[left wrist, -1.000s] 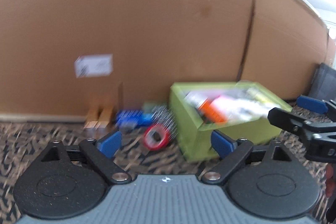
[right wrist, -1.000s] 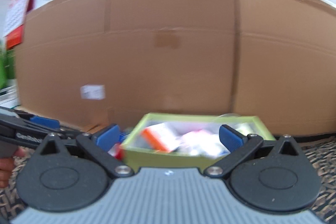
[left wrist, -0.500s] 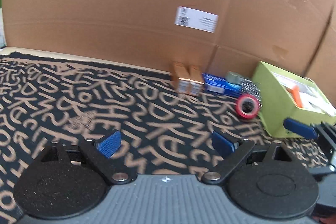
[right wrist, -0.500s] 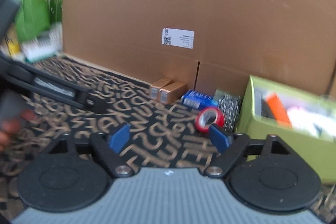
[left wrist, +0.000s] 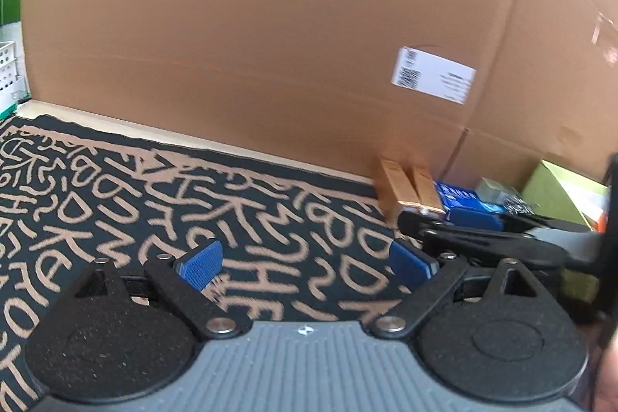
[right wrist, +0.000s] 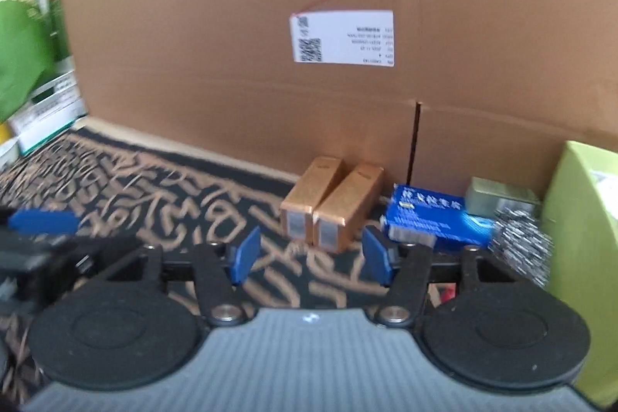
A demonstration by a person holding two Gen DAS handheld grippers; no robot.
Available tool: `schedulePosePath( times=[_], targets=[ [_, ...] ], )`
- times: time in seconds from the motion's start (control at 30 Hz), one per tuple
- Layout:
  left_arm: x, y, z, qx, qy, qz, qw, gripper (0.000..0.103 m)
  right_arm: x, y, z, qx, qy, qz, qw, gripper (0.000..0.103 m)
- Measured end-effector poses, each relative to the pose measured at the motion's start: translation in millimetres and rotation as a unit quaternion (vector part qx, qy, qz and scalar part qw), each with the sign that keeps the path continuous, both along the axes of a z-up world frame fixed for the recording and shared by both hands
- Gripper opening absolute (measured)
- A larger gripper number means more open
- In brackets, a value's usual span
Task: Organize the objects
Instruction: 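Move both grippers to the copper-coloured boxes beside the blue box, then grasp one copper box with the right gripper while the left grasps the other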
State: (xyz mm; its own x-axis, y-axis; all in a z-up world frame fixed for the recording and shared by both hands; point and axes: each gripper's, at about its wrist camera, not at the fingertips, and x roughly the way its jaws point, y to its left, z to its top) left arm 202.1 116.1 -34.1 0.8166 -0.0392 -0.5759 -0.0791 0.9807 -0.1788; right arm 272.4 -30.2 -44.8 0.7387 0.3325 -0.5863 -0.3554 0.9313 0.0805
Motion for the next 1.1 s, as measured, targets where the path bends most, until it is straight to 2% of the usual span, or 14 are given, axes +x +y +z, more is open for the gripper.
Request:
schedulePosePath(
  times=[0.07, 0.13, 0.23, 0.27, 0.43, 0.53, 0.63, 0.7, 0.73, 0.77, 0.93, 1.03, 1.07, 1.1],
  targets=[
    [5, 3, 0, -0.006, 0.005, 0.006, 1.0, 0.096, 17, 5, -7, 0.002, 0.011, -0.011, 1.0, 0.058],
    [7, 5, -1, -0.015, 0.011, 0.007, 0.9998, 0.096, 21, 1, -11, 0.002, 0.017, -0.015, 1.0, 0.05],
    [5, 1, -5, -0.03, 0.014, -0.006, 0.9994, 0.096, -4, -10, -8, -0.016, 0.003, 0.004, 1.0, 0.045],
    [4, -3, -8, -0.034, 0.018, -0.012, 0.9992, 0.096, -16, -16, -8, -0.016, 0.002, 0.009, 1.0, 0.034],
    [-7, -33, -23, -0.048, 0.034, -0.049, 0.9971, 0.096, -75, -55, -16, 0.014, 0.014, 0.003, 1.0, 0.017],
    [-10, -46, -27, -0.033, 0.033, -0.05, 0.9977, 0.096, -95, -65, -19, 0.019, 0.012, -0.002, 1.0, 0.017],
    [-1, -47, -23, -0.019, 0.023, -0.014, 0.9995, 0.096, -96, -69, -13, 0.022, 0.003, 0.011, 1.0, 0.02],
    [8, -42, -20, 0.003, 0.01, 0.009, 0.9999, 0.096, -99, -65, -11, 0.016, -0.01, 0.016, 1.0, 0.034],
    [13, -38, -19, 0.011, 0.005, 0.016, 0.9998, 0.096, -97, -63, -10, 0.008, -0.021, 0.015, 1.0, 0.044],
    [19, -34, -17, 0.014, -0.006, 0.015, 0.9998, 0.096, -95, -56, -11, 0.001, -0.029, 0.015, 0.999, 0.048],
    [63, -17, -11, 0.017, -0.027, -0.086, 0.9958, 0.096, -72, -35, -13, 0.011, -0.024, 0.027, 0.999, 0.048],
    [84, -18, -20, 0.023, 0.014, -0.138, 0.9901, 0.095, -59, -27, -13, 0.008, -0.025, 0.027, 0.999, 0.047],
    [85, -18, -26, 0.023, 0.028, -0.148, 0.9884, 0.091, -55, -26, -14, 0.002, -0.022, 0.029, 0.999, 0.031],
    [81, -17, -30, 0.016, 0.027, -0.156, 0.9872, 0.09, -53, -26, -16, -0.008, -0.018, 0.027, 0.999, 0.024]
  ],
)
